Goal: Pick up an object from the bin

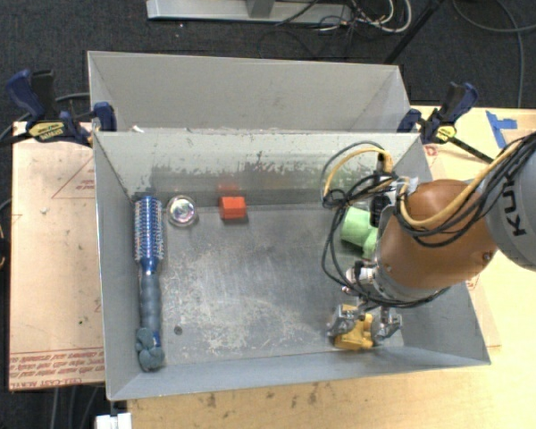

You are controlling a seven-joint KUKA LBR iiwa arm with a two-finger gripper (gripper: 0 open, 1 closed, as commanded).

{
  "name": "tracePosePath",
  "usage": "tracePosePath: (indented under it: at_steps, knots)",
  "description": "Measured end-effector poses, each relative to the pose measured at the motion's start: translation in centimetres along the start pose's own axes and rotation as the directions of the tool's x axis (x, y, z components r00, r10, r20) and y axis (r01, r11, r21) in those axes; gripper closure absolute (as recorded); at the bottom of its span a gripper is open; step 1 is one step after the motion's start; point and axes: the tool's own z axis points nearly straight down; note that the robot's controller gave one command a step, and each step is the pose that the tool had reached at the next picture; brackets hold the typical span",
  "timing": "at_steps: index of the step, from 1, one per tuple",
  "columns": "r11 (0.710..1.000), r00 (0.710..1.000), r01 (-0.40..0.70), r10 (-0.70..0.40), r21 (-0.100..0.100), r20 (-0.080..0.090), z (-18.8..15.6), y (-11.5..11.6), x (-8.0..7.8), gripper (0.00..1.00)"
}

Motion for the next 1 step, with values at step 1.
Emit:
tracePosePath:
  at_steps: [1]
  knots:
    - [0.981,0.981,0.193,-0.193,0.007,-0.003,-13.8,-1.54,0.36,1.0]
